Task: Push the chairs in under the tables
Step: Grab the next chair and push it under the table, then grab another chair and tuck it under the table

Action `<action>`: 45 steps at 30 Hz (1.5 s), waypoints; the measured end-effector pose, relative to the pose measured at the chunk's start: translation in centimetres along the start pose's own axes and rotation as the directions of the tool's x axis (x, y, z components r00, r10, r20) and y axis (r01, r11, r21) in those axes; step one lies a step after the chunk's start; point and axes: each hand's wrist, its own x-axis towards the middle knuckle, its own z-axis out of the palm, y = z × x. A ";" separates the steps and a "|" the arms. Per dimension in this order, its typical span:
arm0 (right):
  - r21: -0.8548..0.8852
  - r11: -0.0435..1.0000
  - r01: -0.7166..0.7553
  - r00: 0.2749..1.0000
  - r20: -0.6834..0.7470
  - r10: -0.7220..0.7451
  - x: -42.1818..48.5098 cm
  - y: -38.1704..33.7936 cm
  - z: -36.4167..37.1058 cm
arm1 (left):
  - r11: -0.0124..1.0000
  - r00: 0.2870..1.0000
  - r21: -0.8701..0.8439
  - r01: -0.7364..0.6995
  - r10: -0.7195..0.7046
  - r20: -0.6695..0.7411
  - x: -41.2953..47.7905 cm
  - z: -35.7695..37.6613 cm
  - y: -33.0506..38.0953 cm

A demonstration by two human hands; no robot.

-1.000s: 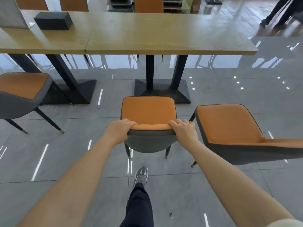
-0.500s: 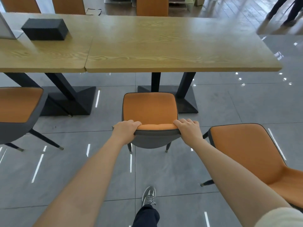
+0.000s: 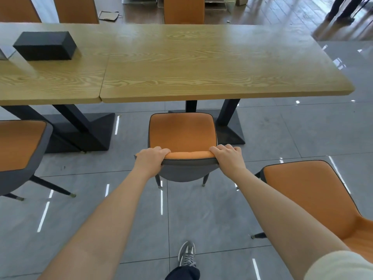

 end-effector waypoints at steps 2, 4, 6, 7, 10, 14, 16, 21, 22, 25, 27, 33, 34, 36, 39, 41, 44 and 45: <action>0.006 1.000 0.006 1.000 -0.001 -0.006 0.2 -0.8 0.1 | 1.000 1.000 0.019 0.009 -0.009 0.017 0.1 -0.2 -0.9; 0.004 1.000 0.009 1.000 0.000 -0.009 0.2 -1.4 0.5 | 0.999 0.999 0.038 0.018 -0.019 0.026 -0.1 -0.2 -1.4; 0.000 1.000 0.003 1.000 0.006 -0.003 0.1 -1.6 0.5 | 0.999 1.000 0.026 0.024 -0.024 0.009 -0.3 -0.2 -1.5; 0.001 1.000 0.000 1.000 0.014 0.000 0.1 -1.6 0.5 | 0.999 1.000 0.016 0.028 -0.028 -0.002 -0.4 -0.2 -1.3; 0.013 1.000 -0.007 1.000 0.030 0.006 -0.2 -1.8 0.1 | 0.999 0.999 0.008 0.051 -0.051 -0.013 -0.7 -0.3 -0.9; 0.048 0.998 -0.047 0.999 -0.005 0.047 -1.6 -1.9 0.2 | 0.996 0.996 -0.026 0.085 -0.086 -0.038 -1.6 -0.3 0.0; 0.070 0.994 -0.079 0.997 -0.004 0.079 -2.8 -1.7 0.3 | 0.998 0.998 0.004 0.058 -0.058 -0.015 -2.2 -0.4 1.3; 0.138 0.972 -0.189 0.982 0.037 0.186 -6.7 0.1 -0.2 | 0.997 0.998 0.063 -0.055 0.057 -0.023 -2.8 -1.2 6.7; 0.140 0.970 -0.200 0.980 0.035 0.197 -7.7 0.8 -0.4 | 0.995 0.997 0.070 -0.073 0.075 -0.028 -2.9 -1.4 8.0; 0.140 0.964 -0.226 0.974 0.008 0.227 -11.5 3.4 -1.0 | 0.988 0.989 0.072 -0.136 0.140 -0.049 -3.4 -1.9 12.3; 0.152 0.956 -0.250 0.967 -0.006 0.254 -14.5 5.3 -1.3 | 0.980 0.980 0.071 -0.186 0.190 -0.058 -4.1 -1.9 15.5; 0.206 0.919 -0.335 0.938 -0.015 0.345 -26.7 11.3 -0.6 | 0.952 0.954 0.065 -0.298 0.298 -0.001 -8.2 -0.4 27.2; 0.211 0.913 -0.348 0.933 -0.017 0.359 -28.9 12.3 -0.3 | 0.946 0.948 0.062 -0.318 0.319 0.002 -9.1 -0.1 29.5; 0.215 0.900 -0.378 0.920 -0.019 0.391 -33.4 14.4 0.4 | 0.926 0.928 0.054 -0.372 0.373 0.002 -11.1 0.8 34.0; 0.205 0.876 -0.436 0.891 -0.038 0.452 -39.6 17.6 1.2 | 0.890 0.891 0.043 -0.454 0.454 -0.003 -13.7 1.9 40.7; 0.224 0.853 -0.471 0.869 -0.050 0.492 -43.1 19.7 1.5 | 0.870 0.871 0.051 -0.490 0.490 0.002 -14.9 2.5 44.8; 0.233 0.833 -0.502 0.845 -0.071 0.530 -47.1 23.1 1.6 | 0.847 0.848 0.043 -0.530 0.529 0.017 -15.8 3.2 50.5; 0.239 0.824 -0.515 0.836 -0.074 0.544 -48.2 24.3 1.6 | 0.835 0.836 0.047 -0.549 0.548 0.022 -15.9 3.4 52.3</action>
